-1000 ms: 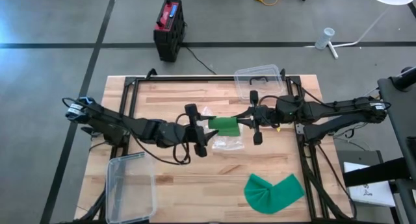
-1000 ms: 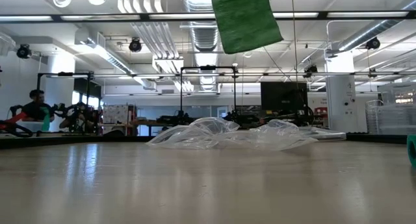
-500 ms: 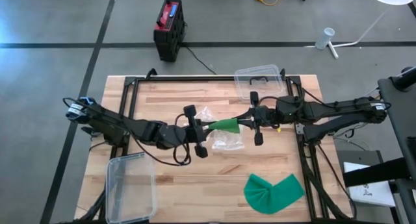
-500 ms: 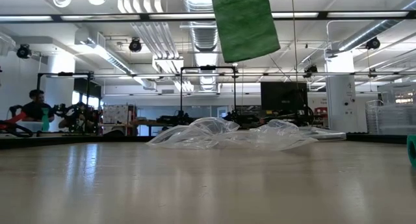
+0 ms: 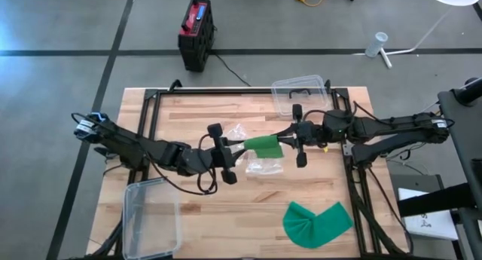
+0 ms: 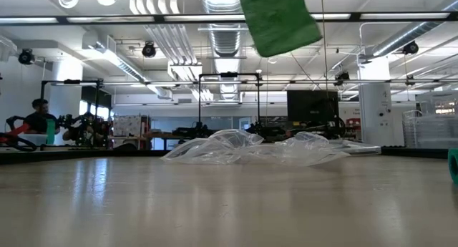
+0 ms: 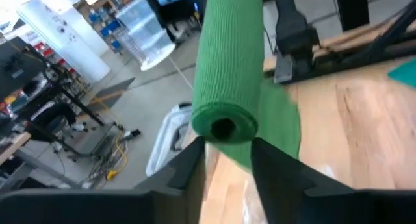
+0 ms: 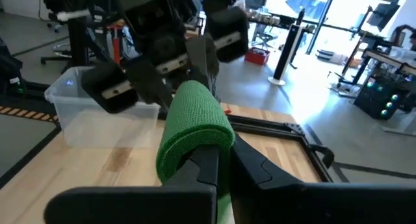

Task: Roll bandage
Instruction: Roll the green bandage

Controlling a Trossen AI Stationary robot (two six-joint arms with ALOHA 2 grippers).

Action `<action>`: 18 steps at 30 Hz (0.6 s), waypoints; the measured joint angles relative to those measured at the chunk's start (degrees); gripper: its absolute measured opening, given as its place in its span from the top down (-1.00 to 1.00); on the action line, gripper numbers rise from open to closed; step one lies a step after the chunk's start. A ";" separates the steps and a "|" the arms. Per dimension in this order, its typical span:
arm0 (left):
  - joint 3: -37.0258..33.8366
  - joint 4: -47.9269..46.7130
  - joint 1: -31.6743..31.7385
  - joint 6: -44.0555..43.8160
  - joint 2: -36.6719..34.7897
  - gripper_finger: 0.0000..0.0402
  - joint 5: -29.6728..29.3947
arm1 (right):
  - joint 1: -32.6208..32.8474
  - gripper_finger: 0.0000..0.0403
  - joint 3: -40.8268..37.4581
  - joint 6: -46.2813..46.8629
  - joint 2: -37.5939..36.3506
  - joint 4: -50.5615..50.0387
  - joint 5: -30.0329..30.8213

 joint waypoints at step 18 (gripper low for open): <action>0.13 16.10 1.87 14.52 0.37 -0.44 14.19 | -0.02 0.98 0.00 -0.19 -0.28 -0.19 -0.07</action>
